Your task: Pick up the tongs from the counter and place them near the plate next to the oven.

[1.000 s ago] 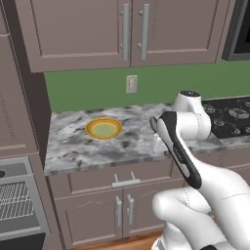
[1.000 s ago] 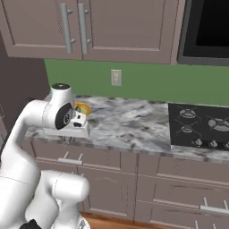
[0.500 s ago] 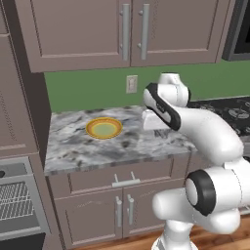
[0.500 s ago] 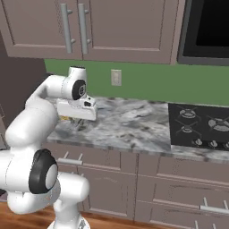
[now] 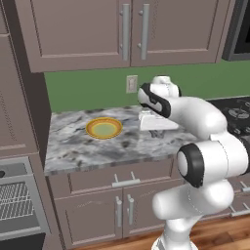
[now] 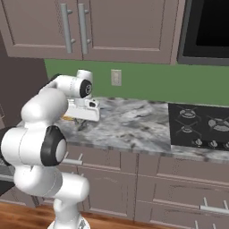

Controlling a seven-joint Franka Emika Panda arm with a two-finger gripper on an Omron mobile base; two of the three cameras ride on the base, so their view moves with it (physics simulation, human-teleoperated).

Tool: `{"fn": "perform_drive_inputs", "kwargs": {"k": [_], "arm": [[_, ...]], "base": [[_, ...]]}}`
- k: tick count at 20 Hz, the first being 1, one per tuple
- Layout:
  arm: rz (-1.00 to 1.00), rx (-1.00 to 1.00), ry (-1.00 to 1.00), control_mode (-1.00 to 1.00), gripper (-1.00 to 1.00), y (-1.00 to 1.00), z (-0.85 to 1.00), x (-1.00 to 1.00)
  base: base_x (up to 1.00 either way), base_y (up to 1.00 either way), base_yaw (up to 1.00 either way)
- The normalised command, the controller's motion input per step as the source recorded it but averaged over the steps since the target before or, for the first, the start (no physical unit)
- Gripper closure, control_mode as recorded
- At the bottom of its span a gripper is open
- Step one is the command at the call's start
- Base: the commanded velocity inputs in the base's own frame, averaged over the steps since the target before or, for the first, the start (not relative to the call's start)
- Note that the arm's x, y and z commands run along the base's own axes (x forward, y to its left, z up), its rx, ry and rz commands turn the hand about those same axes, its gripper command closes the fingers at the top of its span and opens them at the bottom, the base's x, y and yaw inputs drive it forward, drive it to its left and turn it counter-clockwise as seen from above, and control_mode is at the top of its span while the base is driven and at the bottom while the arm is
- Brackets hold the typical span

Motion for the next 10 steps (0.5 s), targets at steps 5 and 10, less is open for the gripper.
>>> {"fn": "perform_drive_inputs", "kwargs": {"k": [5,10], "arm": [[0.0,0.0,-0.09,-1.0,1.0,0.21,-0.59,0.35],[0.0,0.0,-0.03,-1.0,1.0,0.39,-0.01,0.6]], "base": [[0.0,0.0,0.0],[0.0,0.0,0.0]]}}
